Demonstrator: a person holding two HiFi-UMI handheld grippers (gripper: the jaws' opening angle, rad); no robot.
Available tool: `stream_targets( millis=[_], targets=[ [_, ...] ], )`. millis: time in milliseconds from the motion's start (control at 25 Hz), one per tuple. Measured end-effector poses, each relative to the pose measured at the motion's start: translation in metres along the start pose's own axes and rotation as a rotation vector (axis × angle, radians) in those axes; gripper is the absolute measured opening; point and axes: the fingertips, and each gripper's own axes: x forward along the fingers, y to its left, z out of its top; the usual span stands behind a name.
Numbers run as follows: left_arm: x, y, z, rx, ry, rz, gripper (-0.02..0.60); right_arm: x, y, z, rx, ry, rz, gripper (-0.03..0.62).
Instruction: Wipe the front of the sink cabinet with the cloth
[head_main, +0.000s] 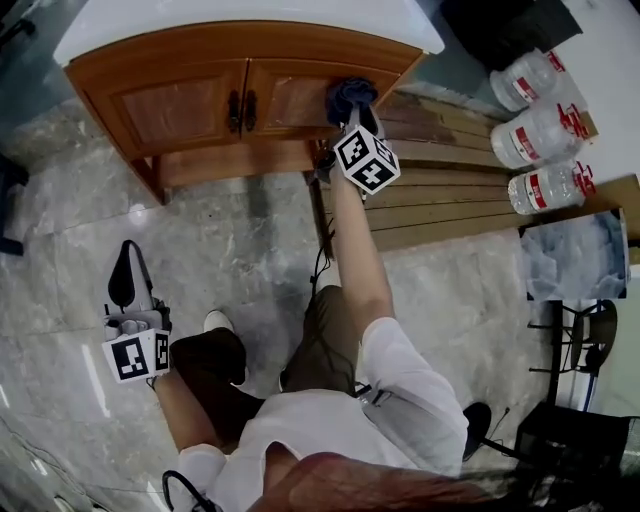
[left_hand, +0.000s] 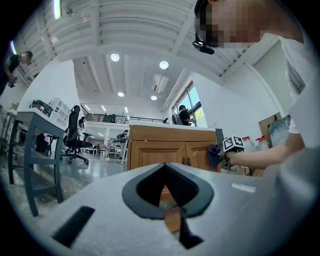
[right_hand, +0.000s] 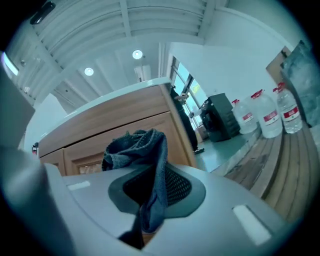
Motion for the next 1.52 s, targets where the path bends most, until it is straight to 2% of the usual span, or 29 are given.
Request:
stream_targets(
  millis=[200,360,520,640,760,880,1000,1080,1160,1240,1360,1520],
  targets=[
    [0.001,-0.01,0.001,0.001,-0.003,-0.017,0.005,-0.007,-0.029,0.012,-0.034,-0.025,-0.03,0.063],
    [0.0,-0.009,0.002,-0.001,-0.002,-0.02,0.005,-0.011,-0.059,0.012,0.033,-0.039,-0.095,0.06],
    [0.0,-0.008,0.001,0.001,0.001,-0.015,0.005,-0.01,-0.062,0.013,0.03,-0.032,-0.068,0.06],
    [0.003,-0.011,-0.001,0.0,0.001,-0.013,0.005,-0.023,-0.043,0.022,0.024,-0.063,-0.005,0.06],
    [0.008,-0.012,-0.003,-0.001,0.001,-0.018,0.005,-0.053,0.008,0.024,-0.045,-0.107,0.114,0.06],
    [0.008,-0.012,0.0,0.004,-0.008,-0.015,0.005,-0.084,0.096,-0.005,-0.09,-0.083,0.32,0.06],
    [0.005,-0.01,0.005,0.011,-0.02,0.0,0.005,-0.108,0.198,-0.056,0.01,0.017,0.58,0.058],
    [0.004,-0.007,0.006,0.011,-0.022,0.014,0.005,-0.116,0.254,-0.095,0.093,0.096,0.697,0.058],
    [0.002,-0.005,0.008,0.008,-0.029,0.029,0.005,-0.112,0.296,-0.135,0.199,0.187,0.743,0.058],
    [0.0,-0.004,0.01,0.013,-0.033,0.037,0.005,-0.099,0.329,-0.173,0.276,0.271,0.739,0.058],
    [-0.004,-0.005,0.013,0.029,-0.038,0.039,0.005,-0.08,0.369,-0.214,0.238,0.332,0.729,0.058],
    [-0.01,-0.002,0.015,0.018,-0.047,0.048,0.005,-0.052,0.403,-0.243,0.139,0.354,0.7,0.058]
  ],
)
